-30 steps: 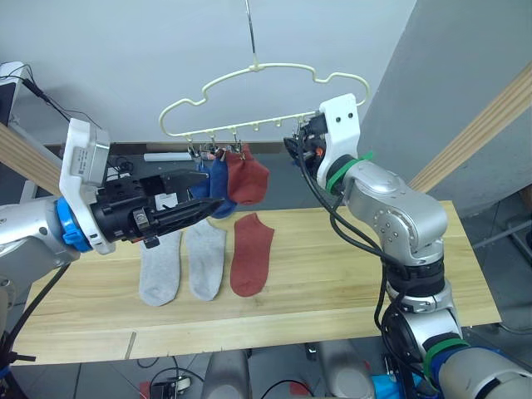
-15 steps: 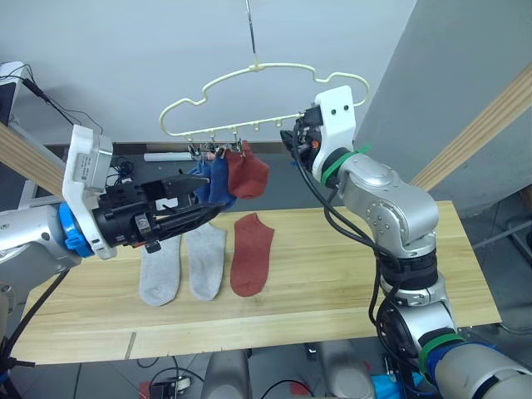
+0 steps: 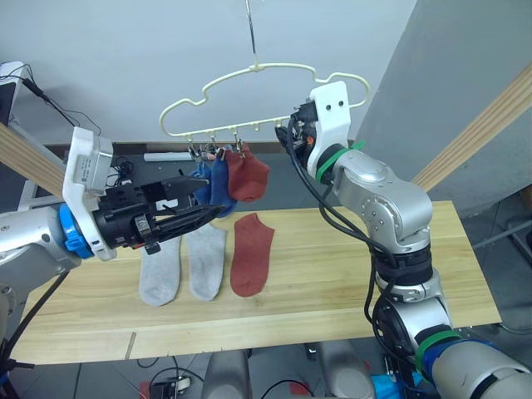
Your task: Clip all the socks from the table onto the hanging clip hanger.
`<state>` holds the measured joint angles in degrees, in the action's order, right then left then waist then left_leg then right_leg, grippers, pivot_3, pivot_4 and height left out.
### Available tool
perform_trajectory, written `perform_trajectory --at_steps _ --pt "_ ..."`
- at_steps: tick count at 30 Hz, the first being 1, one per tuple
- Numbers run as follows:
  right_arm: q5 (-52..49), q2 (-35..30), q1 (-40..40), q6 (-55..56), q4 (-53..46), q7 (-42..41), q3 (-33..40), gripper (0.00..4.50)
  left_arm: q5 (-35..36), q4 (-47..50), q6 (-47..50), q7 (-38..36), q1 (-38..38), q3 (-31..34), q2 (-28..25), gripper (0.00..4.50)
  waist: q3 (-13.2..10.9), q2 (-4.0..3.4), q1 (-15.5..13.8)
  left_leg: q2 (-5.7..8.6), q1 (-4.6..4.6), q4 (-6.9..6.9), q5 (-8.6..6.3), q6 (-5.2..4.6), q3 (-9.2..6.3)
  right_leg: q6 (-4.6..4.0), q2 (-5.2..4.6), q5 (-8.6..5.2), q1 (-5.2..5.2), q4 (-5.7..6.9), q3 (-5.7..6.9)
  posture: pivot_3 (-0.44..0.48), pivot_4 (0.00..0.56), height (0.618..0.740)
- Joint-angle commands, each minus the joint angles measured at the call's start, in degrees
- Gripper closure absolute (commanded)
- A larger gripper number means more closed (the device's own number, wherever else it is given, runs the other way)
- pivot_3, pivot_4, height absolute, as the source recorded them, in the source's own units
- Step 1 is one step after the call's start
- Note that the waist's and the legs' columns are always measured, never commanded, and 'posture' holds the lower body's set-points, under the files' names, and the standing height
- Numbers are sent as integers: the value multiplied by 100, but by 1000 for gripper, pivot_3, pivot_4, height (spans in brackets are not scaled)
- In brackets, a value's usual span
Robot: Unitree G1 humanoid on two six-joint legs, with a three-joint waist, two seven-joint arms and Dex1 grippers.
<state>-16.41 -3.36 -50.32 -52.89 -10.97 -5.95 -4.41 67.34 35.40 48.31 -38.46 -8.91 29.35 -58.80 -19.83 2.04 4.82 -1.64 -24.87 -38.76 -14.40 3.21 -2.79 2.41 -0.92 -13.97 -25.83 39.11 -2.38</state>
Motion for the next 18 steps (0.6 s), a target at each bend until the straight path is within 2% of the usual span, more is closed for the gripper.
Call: perform_trajectory --at_steps 1,3,6,9,14,16,18 --pt "83 -15 -120 103 -141 -31 -9 3296 31 149 -100 -49 26 263 -50 1708 0 0 0 0 0 0 0 0 0 0 0 0 0 0 -1 -80 296 740" --pt "96 -18 -116 112 -145 -33 -15 3870 35 154 -98 -52 35 272 -51 1708 0 0 0 0 0 0 0 0 0 0 0 0 0 0 0 -80 296 740" --pt "126 3 -127 114 -116 -23 6 4471 26 137 -96 -49 19 248 -58 1708 0 0 0 0 0 0 0 0 0 0 0 0 0 0 0 -80 296 740" --pt "150 12 -130 104 -108 -22 28 4492 -49 137 -34 23 43 183 -101 1708 0 0 -1 0 0 0 0 0 0 0 0 0 0 1 0 -82 298 740" --pt "202 40 -141 67 -136 9 53 4492 -412 258 281 613 133 -142 -221 1708 0 0 -1 0 0 0 0 0 -1 0 0 0 0 1 0 -84 306 740" --pt "201 41 -143 39 -169 17 76 4492 -377 277 586 845 143 -327 -330 1708 0 0 -1 0 0 0 0 0 0 0 0 0 0 1 -1 -85 313 740" --pt "194 53 -140 -2 -241 38 84 4492 -342 264 1020 1268 -4 -780 -394 1708 -2 -2 -1 1 0 0 0 0 -1 0 0 0 0 1 -1 -92 325 740"
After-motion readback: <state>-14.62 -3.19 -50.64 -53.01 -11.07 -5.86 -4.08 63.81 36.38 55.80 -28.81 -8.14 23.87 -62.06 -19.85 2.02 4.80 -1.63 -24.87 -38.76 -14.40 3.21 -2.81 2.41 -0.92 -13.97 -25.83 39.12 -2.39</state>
